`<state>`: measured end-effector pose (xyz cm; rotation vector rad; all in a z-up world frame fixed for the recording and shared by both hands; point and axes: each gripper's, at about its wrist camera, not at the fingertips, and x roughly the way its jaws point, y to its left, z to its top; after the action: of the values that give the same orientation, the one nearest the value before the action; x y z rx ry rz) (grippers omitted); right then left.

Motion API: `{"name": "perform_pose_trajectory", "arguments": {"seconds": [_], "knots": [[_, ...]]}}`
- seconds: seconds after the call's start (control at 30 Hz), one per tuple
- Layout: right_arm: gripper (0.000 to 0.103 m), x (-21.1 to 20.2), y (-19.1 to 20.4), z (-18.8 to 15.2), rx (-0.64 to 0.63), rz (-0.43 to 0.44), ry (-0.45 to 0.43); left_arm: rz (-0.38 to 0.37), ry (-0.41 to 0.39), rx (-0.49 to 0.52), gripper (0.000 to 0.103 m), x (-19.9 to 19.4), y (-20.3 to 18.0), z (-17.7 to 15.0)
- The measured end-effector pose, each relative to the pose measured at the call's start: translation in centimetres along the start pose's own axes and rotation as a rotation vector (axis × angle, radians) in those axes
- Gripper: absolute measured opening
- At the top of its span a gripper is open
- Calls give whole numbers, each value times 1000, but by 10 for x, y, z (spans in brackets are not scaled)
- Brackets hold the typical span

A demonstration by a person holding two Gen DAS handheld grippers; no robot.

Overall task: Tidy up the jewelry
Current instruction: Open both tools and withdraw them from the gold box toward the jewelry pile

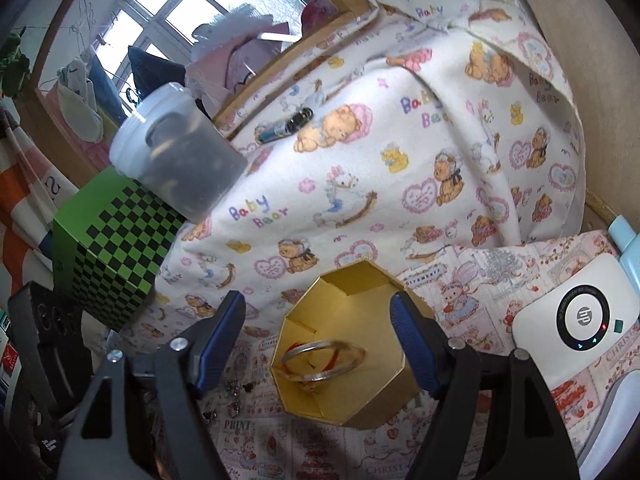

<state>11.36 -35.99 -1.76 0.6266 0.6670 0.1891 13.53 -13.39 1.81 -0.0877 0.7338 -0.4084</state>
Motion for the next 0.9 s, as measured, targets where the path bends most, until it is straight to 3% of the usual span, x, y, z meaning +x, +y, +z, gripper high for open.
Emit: {"name": "perform_pose_trajectory", "arguments": {"seconds": [0.2,0.37,0.43,0.6,0.73,0.8,0.9], "knots": [[80,-6,17,-3,-55,-20,-36,206,-144,94,45,-50,7,-6],[86,-7,40,-14,-180,-79,-89,251,-235,42,72,-89,31,-17],[86,-4,45,-17,-202,-107,-80,275,-258,41,74,-100,38,-23],[88,-12,64,-26,-266,-112,-126,334,-305,65,94,-116,46,-33],[92,-13,75,-34,-317,-132,-143,359,-323,39,99,-117,57,-41],[94,-12,78,-37,-329,-130,-141,407,-320,11,103,-114,65,-47],[98,-11,83,-41,-346,-141,-149,449,-271,-1,103,-101,80,-52]]}}
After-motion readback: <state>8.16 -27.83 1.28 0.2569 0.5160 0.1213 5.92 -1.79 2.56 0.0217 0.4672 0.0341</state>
